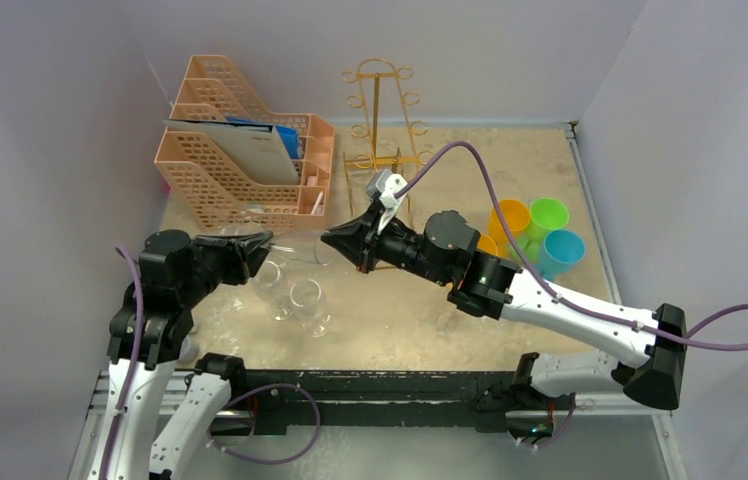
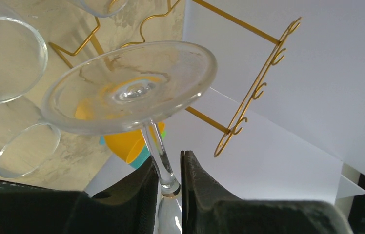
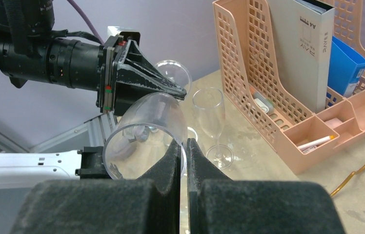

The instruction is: Place the wine glass upside down on the wine glass rack

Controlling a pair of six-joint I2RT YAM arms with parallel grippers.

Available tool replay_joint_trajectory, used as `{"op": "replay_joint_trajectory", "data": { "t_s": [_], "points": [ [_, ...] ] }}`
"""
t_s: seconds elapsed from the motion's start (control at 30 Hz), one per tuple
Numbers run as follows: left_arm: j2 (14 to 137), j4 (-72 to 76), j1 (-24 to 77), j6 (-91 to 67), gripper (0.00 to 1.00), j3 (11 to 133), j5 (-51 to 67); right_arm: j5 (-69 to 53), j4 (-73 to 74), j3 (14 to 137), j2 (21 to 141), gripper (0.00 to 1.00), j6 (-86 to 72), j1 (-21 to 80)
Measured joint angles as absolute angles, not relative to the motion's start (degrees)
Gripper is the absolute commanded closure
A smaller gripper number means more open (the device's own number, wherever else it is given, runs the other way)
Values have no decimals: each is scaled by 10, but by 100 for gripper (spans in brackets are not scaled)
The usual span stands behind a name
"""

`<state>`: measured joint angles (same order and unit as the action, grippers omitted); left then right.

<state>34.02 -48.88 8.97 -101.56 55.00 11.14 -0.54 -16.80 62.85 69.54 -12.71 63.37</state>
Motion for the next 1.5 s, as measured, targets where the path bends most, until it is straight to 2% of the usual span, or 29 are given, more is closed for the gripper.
{"op": "replay_joint_trajectory", "data": {
  "t_s": [0.07, 0.13, 0.3, 0.4, 0.53, 0.73, 1.0, 1.23, 1.5],
  "points": [
    [340, -488, 89, -1027, 100, 550, 109, -11, -168, 627, 696, 100, -123, 634],
    [340, -485, 86, -1038, 100, 550, 104, -13, -166, 625, 697, 100, -119, 634],
    [340, -489, 85, -1036, 100, 550, 101, -18, -168, 620, 696, 68, -121, 634],
    [340, -490, 87, -1018, 100, 550, 102, -21, -170, 614, 689, 58, -131, 634],
    [337, -490, 87, -992, 100, 550, 91, -20, -150, 614, 669, 49, -140, 634],
    [338, -492, 87, -885, 100, 572, 54, -18, -94, 603, 587, 45, -146, 634],
    [381, -424, 87, -620, 100, 648, 68, 3, -27, 595, 525, 45, -161, 634],
    [421, -285, 87, -382, 100, 666, 155, 20, 56, 611, 544, 40, -186, 634],
    [595, -115, 88, -226, 100, 729, 255, 53, 126, 624, 535, 38, -226, 634]
  ]
}}
